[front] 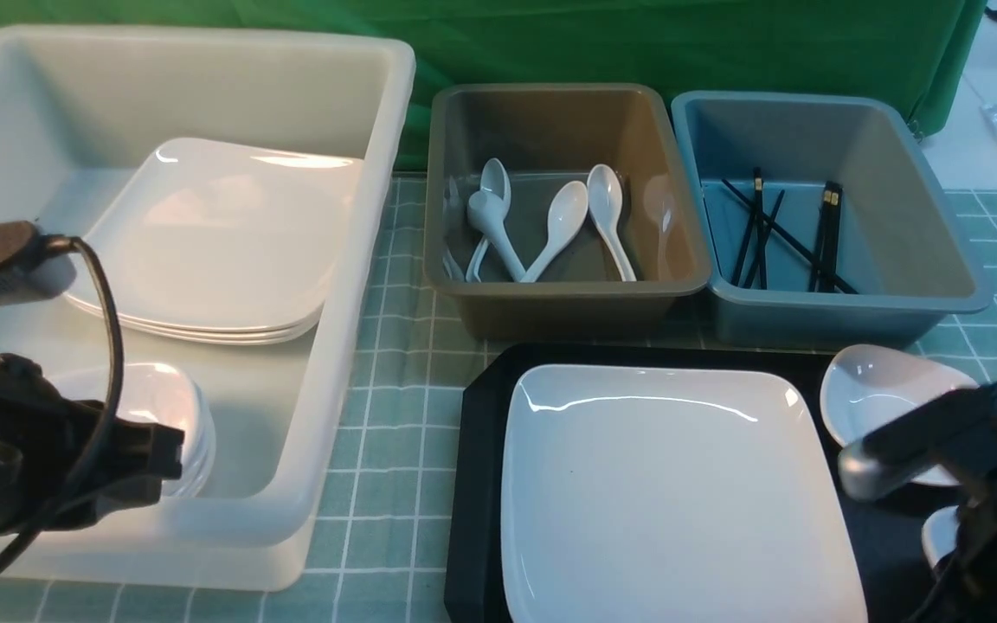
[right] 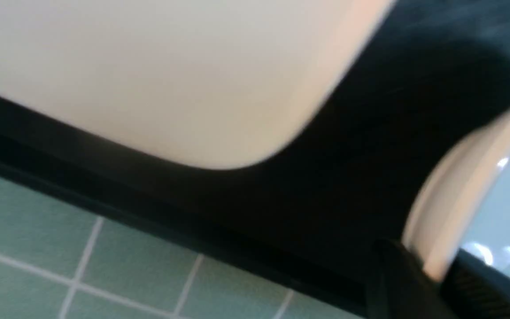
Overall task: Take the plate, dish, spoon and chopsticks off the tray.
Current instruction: Use the right arm to grab a small plate from the dinner plate, then use the right arm to put the small plate into the large storage box on the left
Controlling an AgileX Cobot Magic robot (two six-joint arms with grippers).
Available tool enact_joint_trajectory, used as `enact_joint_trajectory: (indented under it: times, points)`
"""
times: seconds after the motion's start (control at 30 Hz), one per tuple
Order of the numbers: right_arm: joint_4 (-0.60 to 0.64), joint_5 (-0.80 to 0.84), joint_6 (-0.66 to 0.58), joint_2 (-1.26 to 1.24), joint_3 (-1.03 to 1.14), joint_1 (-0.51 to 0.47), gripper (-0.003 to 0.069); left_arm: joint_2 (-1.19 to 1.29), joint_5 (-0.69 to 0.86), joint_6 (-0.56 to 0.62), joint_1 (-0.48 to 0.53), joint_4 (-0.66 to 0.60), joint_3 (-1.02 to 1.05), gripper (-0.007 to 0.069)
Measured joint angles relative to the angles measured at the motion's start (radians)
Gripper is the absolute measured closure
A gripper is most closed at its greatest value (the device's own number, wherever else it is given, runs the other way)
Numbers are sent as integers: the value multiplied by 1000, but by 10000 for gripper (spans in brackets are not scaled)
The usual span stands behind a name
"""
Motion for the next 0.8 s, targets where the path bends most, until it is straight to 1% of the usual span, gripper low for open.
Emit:
enact_joint_trajectory:
  times: [0.03,0.07,0.17,0.27,0.37,0.4,0.43,0.5,0.53,0.6,0.67,0.73,0.77,0.8]
  points:
    - [3,26,15,-41,-27,0,590,0,0,0,0,-1,0,615]
    - [14,48,25,-78,-57,0,595,-1,0,0,0,-2,0,615]
    - [36,81,35,-142,-162,0,596,-16,8,-5,3,-4,-3,615]
    - [66,85,15,-151,-250,0,596,-40,22,-8,17,-7,-16,615]
    - [191,63,-77,-107,-417,0,596,-109,37,-11,70,-4,-42,615]
    - [199,61,-84,-98,-436,1,596,-118,37,-11,78,-3,-45,615]
    - [235,52,-115,-78,-475,7,596,-137,37,-11,97,-3,-48,615]
    - [336,32,-181,2,-595,52,596,-192,40,-12,160,-3,-51,615]
    - [359,26,-200,40,-647,86,596,-216,46,-12,187,-3,-51,615]
    - [381,15,-224,116,-753,158,596,-264,58,-13,237,-4,-51,615]
    - [395,-6,-248,222,-863,250,596,-313,68,-15,279,-11,-51,615]
    - [402,-32,-269,324,-975,329,596,-351,73,-15,309,-21,-51,615]
    - [402,-32,-269,334,-986,336,596,-359,73,-15,315,-24,-51,615]
    - [404,-65,-281,427,-1084,393,596,-391,74,-15,332,-30,-51,615]
